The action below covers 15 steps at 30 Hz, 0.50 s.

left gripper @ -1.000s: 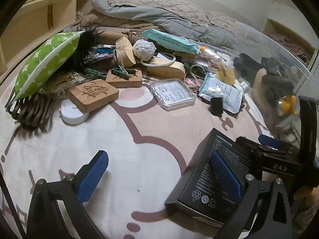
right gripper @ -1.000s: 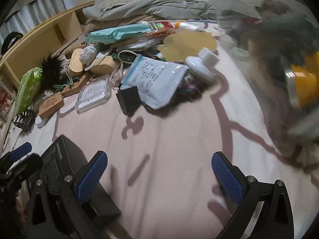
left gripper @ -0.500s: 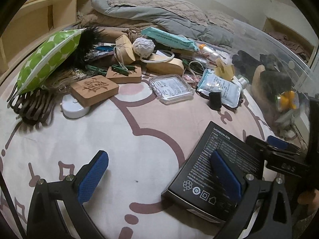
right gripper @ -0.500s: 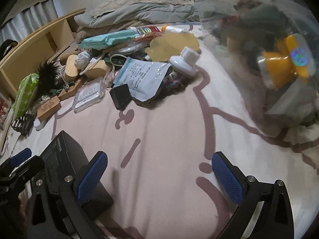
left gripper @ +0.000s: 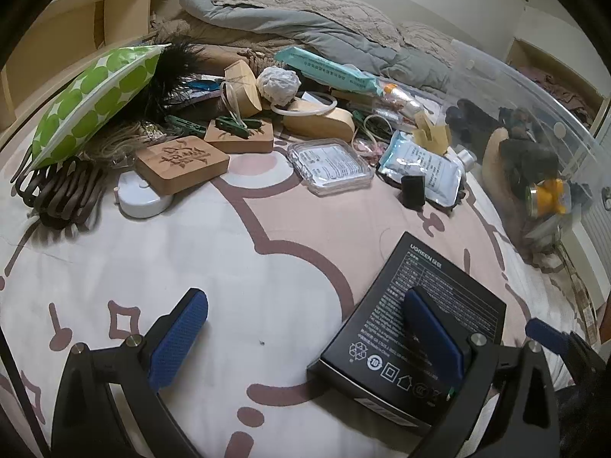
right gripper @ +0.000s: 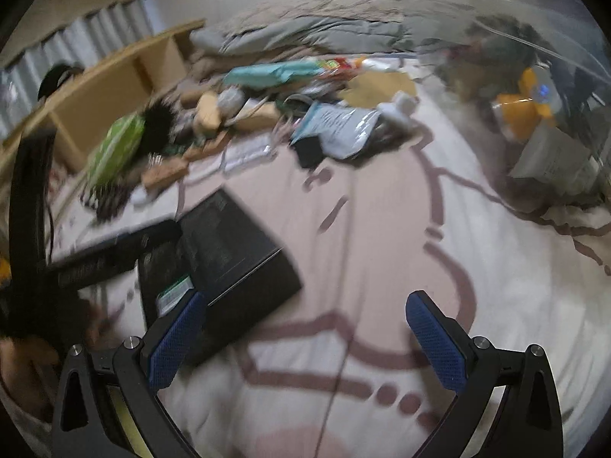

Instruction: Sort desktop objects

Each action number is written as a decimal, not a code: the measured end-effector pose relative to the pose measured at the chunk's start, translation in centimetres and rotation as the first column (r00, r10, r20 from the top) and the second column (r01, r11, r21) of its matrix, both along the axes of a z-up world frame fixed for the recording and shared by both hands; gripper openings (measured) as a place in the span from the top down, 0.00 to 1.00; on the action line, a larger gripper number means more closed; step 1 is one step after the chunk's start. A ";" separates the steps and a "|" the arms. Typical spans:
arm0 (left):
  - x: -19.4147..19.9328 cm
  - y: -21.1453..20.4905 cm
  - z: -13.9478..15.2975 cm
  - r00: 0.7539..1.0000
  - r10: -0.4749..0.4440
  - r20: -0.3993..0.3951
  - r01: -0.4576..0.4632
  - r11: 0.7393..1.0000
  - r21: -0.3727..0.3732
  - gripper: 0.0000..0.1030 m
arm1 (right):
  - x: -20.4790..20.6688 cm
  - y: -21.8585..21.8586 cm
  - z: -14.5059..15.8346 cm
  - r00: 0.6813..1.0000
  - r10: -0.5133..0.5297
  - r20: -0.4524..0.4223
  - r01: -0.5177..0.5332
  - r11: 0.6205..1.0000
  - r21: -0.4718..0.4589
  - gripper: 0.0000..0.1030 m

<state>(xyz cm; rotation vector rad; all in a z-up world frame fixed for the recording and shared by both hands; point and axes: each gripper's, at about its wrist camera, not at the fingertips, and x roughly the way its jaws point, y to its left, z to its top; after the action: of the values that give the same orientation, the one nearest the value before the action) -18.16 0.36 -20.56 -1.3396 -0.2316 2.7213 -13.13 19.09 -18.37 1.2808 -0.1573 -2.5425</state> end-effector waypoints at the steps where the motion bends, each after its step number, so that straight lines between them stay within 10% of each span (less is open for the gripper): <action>1: 0.0 0.0 0.0 1.000 -0.001 0.000 0.001 1.000 -0.001 0.00 | 0.4 -0.2 0.0 1.000 -0.002 0.004 0.002 1.000 -0.003 0.00; 15: -0.2 0.5 0.2 1.000 -0.014 -0.003 0.013 0.998 -0.065 0.00 | 0.9 -2.3 -3.6 0.995 -0.050 0.086 0.029 0.974 0.223 0.00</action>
<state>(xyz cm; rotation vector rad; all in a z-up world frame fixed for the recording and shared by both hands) -18.32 0.85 -20.39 -1.3472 -0.1349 2.7420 -12.24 16.81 -22.00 1.4906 0.0863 -2.5946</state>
